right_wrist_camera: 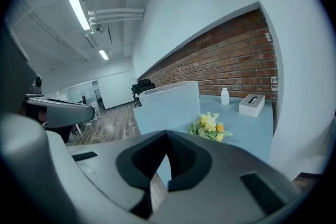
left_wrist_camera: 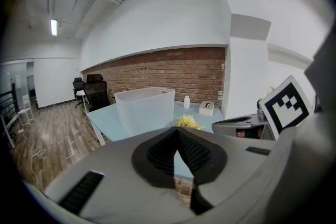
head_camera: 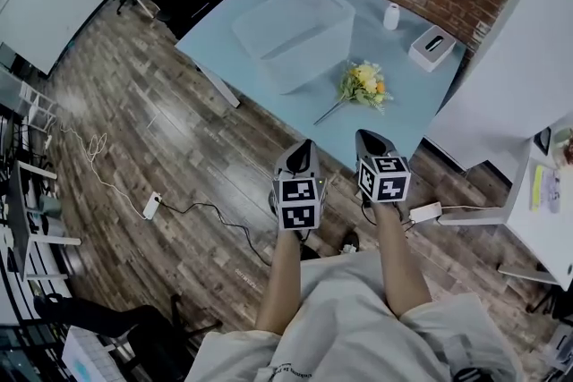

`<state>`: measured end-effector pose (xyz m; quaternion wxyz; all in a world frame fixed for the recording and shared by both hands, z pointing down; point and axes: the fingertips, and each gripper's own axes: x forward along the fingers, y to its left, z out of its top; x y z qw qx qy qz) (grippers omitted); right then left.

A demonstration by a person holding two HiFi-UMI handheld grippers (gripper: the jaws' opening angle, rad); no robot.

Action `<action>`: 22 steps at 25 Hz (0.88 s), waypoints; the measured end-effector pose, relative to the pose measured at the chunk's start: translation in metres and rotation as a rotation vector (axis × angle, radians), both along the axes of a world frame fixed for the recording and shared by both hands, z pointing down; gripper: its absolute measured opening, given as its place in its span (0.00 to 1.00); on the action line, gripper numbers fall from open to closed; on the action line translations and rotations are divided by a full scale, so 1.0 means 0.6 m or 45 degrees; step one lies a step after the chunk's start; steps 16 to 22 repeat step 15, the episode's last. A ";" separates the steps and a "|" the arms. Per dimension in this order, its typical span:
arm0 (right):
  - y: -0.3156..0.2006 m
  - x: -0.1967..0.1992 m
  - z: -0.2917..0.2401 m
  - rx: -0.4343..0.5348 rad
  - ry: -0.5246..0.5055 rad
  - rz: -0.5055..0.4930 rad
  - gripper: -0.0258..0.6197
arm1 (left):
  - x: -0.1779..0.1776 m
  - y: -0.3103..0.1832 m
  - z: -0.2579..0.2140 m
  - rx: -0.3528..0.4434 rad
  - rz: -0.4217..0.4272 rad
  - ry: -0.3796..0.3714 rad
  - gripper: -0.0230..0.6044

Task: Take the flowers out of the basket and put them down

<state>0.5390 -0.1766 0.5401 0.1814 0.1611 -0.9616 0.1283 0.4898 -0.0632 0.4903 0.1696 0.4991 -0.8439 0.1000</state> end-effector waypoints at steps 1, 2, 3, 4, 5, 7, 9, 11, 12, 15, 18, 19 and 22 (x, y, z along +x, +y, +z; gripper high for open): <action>-0.002 0.000 0.002 0.005 0.001 -0.013 0.05 | 0.002 -0.002 0.002 -0.002 -0.008 -0.004 0.07; -0.005 0.001 0.003 0.010 0.004 -0.022 0.05 | 0.005 -0.005 0.005 -0.007 -0.013 -0.008 0.07; -0.008 0.004 0.004 0.016 0.007 -0.027 0.05 | 0.009 -0.008 0.008 -0.014 -0.015 -0.010 0.07; -0.011 0.007 0.003 0.022 0.008 -0.027 0.05 | 0.012 -0.010 0.010 -0.018 -0.015 -0.012 0.07; -0.013 0.010 0.000 0.029 0.009 -0.026 0.05 | 0.016 -0.012 0.010 -0.020 -0.016 -0.012 0.07; -0.014 0.016 -0.005 0.043 0.011 -0.026 0.05 | 0.021 -0.012 0.008 -0.020 -0.023 -0.013 0.07; -0.014 0.021 -0.005 0.054 0.017 -0.030 0.05 | 0.026 -0.011 0.007 -0.022 -0.030 -0.015 0.07; -0.015 0.028 -0.001 0.058 0.026 -0.035 0.05 | 0.035 -0.013 0.012 -0.029 -0.032 -0.017 0.07; -0.015 0.033 0.002 0.061 0.030 -0.037 0.05 | 0.040 -0.014 0.015 -0.030 -0.035 -0.015 0.07; -0.016 0.048 0.005 0.077 0.033 -0.044 0.05 | 0.053 -0.013 0.022 -0.022 -0.051 -0.010 0.07; -0.016 0.048 0.005 0.077 0.033 -0.044 0.05 | 0.053 -0.013 0.022 -0.022 -0.051 -0.010 0.07; -0.016 0.048 0.005 0.077 0.033 -0.044 0.05 | 0.053 -0.013 0.022 -0.022 -0.051 -0.010 0.07; -0.016 0.048 0.005 0.077 0.033 -0.044 0.05 | 0.053 -0.013 0.022 -0.022 -0.051 -0.010 0.07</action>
